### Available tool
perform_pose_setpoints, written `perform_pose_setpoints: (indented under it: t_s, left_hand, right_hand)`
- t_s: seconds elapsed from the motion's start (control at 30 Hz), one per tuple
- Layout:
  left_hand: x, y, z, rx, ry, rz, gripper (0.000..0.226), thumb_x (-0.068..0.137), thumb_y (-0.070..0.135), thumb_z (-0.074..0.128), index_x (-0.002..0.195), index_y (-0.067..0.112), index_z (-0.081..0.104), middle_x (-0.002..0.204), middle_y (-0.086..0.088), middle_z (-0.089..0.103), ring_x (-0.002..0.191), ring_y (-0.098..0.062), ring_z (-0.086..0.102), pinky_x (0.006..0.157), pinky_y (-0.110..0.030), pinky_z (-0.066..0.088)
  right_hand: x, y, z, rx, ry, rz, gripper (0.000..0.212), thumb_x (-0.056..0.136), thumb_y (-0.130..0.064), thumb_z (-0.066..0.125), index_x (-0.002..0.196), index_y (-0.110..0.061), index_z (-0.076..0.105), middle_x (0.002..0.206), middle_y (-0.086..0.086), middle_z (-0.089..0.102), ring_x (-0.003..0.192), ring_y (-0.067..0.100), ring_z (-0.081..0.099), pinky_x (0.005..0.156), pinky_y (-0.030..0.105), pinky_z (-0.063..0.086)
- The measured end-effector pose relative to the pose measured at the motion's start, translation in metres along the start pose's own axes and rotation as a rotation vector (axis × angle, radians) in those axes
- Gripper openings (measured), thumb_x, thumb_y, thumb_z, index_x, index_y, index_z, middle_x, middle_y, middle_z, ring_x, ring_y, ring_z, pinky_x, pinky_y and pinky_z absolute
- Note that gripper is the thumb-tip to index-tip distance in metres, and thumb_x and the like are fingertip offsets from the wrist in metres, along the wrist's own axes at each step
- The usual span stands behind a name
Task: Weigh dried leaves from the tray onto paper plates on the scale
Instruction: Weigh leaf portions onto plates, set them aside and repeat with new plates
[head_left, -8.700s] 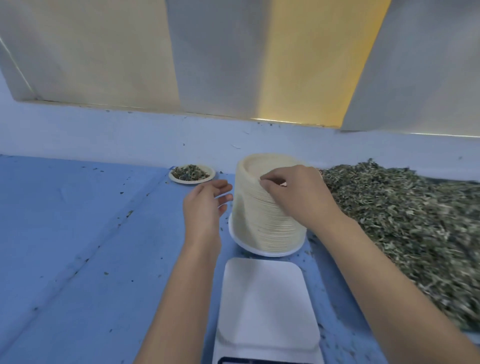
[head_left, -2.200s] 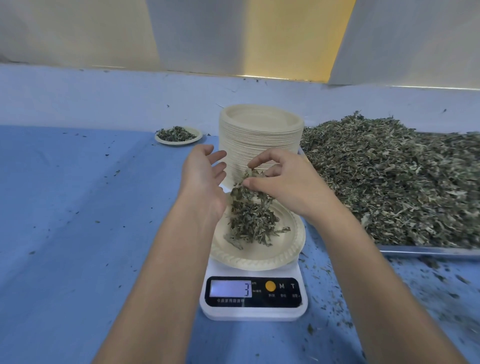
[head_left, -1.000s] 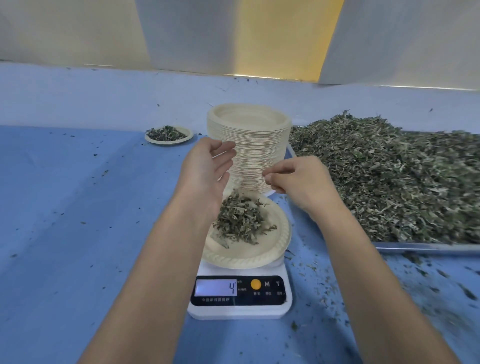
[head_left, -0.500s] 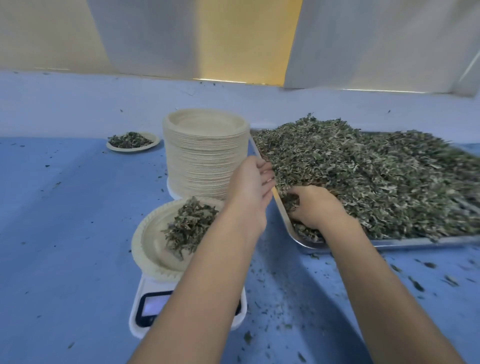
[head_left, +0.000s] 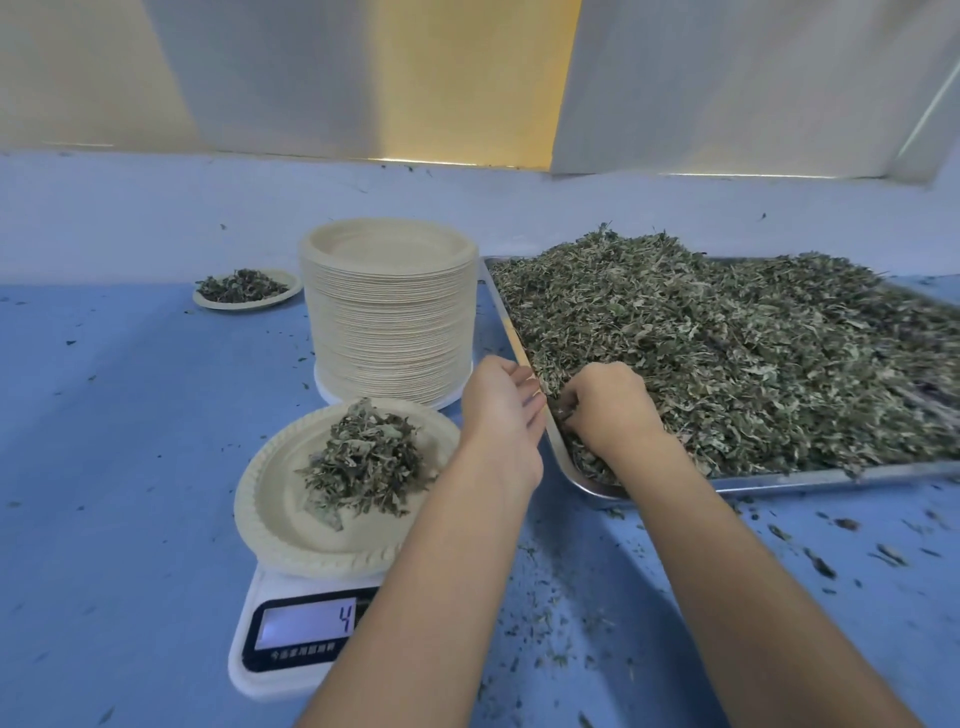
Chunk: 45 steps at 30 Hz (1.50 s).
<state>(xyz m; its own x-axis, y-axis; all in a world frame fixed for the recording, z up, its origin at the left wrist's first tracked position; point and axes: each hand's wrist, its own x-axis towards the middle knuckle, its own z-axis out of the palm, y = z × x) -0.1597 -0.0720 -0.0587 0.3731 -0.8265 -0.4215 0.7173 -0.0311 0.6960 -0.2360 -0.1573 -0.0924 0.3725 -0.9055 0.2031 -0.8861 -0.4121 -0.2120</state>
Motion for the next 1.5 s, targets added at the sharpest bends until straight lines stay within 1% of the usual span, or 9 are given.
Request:
perform_pose_setpoints:
  t_s: [0.3,0.4,0.53,0.67,0.8,0.87,1.03,1.27,1.5]
  left_hand:
    - [-0.001,-0.002,0.005,-0.030,-0.011,0.052,0.040,0.098,0.024,0.037,0.130,0.002,0.049,0.138,-0.014,0.046,0.129,-0.023,0.043,0.102,-0.029,0.035]
    - [-0.005,0.007,0.003,-0.020,-0.035,0.125,0.039,0.098,0.022,0.037,0.129,0.002,0.050,0.138,-0.013,0.047,0.130,-0.022,0.043,0.104,-0.030,0.033]
    - [-0.013,0.032,-0.010,-0.031,-0.064,0.266,0.035,0.099,0.020,0.035,0.122,0.000,0.055,0.126,-0.012,0.056,0.124,-0.023,0.049,0.098,-0.027,0.038]
    - [-0.026,0.065,-0.041,0.024,-0.067,0.446,0.030,0.098,0.016,0.035,0.097,0.003,0.063,0.111,-0.012,0.066,0.107,-0.020,0.062,0.092,-0.026,0.049]
    - [-0.033,0.101,-0.089,0.113,0.044,0.631,0.030,0.095,0.012,0.036,0.088,0.008,0.064,0.086,-0.005,0.072,0.087,-0.013,0.069,0.078,-0.022,0.055]
    - [-0.031,0.113,-0.112,0.130,0.141,0.664,0.028,0.094,0.011,0.037,0.084,0.010,0.063,0.081,-0.003,0.070,0.080,-0.011,0.068,0.074,-0.020,0.055]
    - [-0.016,0.116,-0.154,0.177,0.278,0.621,0.026,0.093,0.012,0.038,0.083,0.012,0.062,0.086,-0.002,0.068,0.077,-0.010,0.065,0.069,-0.019,0.051]
    - [0.010,0.105,-0.176,0.234,0.311,0.621,0.023,0.091,0.011,0.042,0.084,0.012,0.064,0.081,-0.003,0.070,0.071,-0.012,0.065,0.070,-0.023,0.052]
    - [0.032,0.089,-0.198,0.263,0.420,0.583,0.024,0.090,0.009,0.041,0.080,0.012,0.062,0.079,-0.005,0.068,0.065,-0.014,0.062,0.067,-0.023,0.048]
  right_hand:
    - [0.002,0.012,-0.022,0.462,0.247,0.140,0.022,0.079,-0.017,0.071,0.101,-0.018,0.075,0.099,0.001,0.073,0.079,0.009,0.054,0.065,0.006,0.030]
    - [0.001,0.008,-0.030,0.591,0.289,0.144,0.022,0.078,-0.018,0.072,0.100,-0.020,0.075,0.090,-0.004,0.070,0.071,0.002,0.054,0.059,0.003,0.034]
    - [-0.002,-0.013,-0.044,0.891,0.264,0.112,0.020,0.076,-0.013,0.073,0.090,-0.027,0.073,0.074,-0.020,0.062,0.067,-0.008,0.055,0.055,0.004,0.039]
    - [-0.010,-0.049,-0.058,1.090,0.151,-0.017,0.027,0.073,-0.005,0.075,0.070,-0.030,0.067,0.069,-0.014,0.066,0.054,-0.007,0.057,0.053,0.010,0.043]
    - [-0.022,-0.080,-0.060,0.972,0.010,-0.143,0.020,0.071,-0.010,0.077,0.076,-0.029,0.072,0.076,-0.009,0.072,0.073,0.004,0.066,0.071,0.025,0.055]
    - [-0.029,-0.094,-0.057,0.875,-0.040,-0.205,0.018,0.070,-0.012,0.077,0.079,-0.028,0.073,0.078,-0.010,0.071,0.078,0.005,0.066,0.074,0.022,0.053]
    - [-0.042,-0.118,-0.049,0.657,-0.046,-0.309,0.024,0.073,-0.015,0.074,0.072,-0.037,0.064,0.069,-0.020,0.060,0.066,-0.006,0.054,0.056,0.005,0.039]
    - [-0.048,-0.127,-0.036,0.478,-0.223,-0.394,0.013,0.080,-0.032,0.074,0.092,-0.030,0.071,0.089,-0.013,0.064,0.077,-0.002,0.054,0.055,0.000,0.038]
    - [-0.051,-0.129,-0.034,0.594,-0.162,-0.398,0.019,0.086,-0.040,0.066,0.081,-0.022,0.074,0.081,0.000,0.069,0.061,0.014,0.053,0.046,0.013,0.034]
